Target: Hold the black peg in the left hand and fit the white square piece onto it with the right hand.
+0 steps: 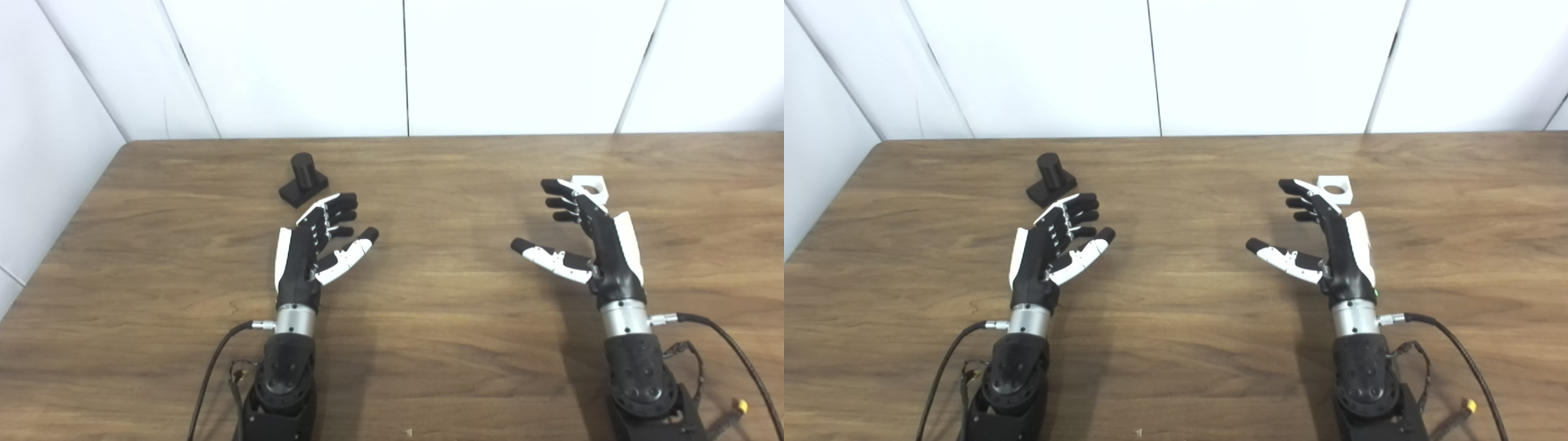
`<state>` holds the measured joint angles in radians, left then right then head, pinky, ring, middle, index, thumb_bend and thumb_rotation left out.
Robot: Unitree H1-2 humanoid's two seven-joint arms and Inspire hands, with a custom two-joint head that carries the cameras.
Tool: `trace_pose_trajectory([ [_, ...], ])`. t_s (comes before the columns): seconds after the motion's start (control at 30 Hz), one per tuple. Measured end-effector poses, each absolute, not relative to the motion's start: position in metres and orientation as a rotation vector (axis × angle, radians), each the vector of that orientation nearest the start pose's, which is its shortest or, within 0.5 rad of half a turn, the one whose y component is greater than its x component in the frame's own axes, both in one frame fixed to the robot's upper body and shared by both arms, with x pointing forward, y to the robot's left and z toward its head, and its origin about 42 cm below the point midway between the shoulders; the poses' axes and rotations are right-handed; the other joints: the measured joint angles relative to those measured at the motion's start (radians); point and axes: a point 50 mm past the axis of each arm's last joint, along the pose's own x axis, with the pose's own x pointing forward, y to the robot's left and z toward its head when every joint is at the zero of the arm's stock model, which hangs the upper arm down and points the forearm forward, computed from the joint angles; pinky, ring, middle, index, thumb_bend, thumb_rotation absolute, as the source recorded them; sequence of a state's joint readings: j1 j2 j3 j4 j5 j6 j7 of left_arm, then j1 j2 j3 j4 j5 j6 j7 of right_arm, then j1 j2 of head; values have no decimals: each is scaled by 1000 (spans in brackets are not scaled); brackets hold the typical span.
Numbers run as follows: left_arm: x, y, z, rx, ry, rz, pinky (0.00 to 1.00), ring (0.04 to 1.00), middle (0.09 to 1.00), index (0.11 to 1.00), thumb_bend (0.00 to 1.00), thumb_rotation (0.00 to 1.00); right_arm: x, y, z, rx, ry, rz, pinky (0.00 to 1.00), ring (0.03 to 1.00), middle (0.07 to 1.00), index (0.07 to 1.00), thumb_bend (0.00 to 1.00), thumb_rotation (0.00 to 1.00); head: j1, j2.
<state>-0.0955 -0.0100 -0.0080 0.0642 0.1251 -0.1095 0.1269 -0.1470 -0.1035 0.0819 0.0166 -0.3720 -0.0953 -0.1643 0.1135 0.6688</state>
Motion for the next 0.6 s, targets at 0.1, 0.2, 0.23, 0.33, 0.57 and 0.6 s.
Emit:
trace_pose_trajectory([
  [0.1, 314, 202, 113, 106, -146, 89, 654, 737, 744, 697, 665, 210, 328, -215, 143, -456, -275, -50, 686, 752, 794, 767, 738, 233, 5, 0],
  [0.2, 314, 202, 113, 106, -146, 89, 659, 737, 743, 699, 662, 213, 328, -215, 143, -456, -275, -50, 678, 751, 790, 764, 737, 236, -2, 3],
  [0.23, 314, 202, 113, 106, -146, 89, 660, 737, 742, 699, 658, 210, 328, -215, 143, -456, -275, -50, 681, 752, 791, 766, 736, 232, -2, 3],
  [0.33, 314, 201, 113, 107, -143, 88, 652, 732, 736, 695, 655, 205, 328, -215, 143, -456, -274, -51, 690, 756, 794, 768, 732, 222, 26, 2],
  [0.57, 315, 193, 113, 109, -145, 81, 623, 727, 741, 699, 662, 189, 327, -221, 142, -433, -263, -51, 698, 766, 794, 769, 720, 219, 195, -14],
  [0.6, 315, 191, 113, 107, -144, 82, 622, 725, 740, 699, 662, 188, 327, -222, 141, -424, -261, -51, 703, 768, 794, 769, 718, 213, 195, -14],
])
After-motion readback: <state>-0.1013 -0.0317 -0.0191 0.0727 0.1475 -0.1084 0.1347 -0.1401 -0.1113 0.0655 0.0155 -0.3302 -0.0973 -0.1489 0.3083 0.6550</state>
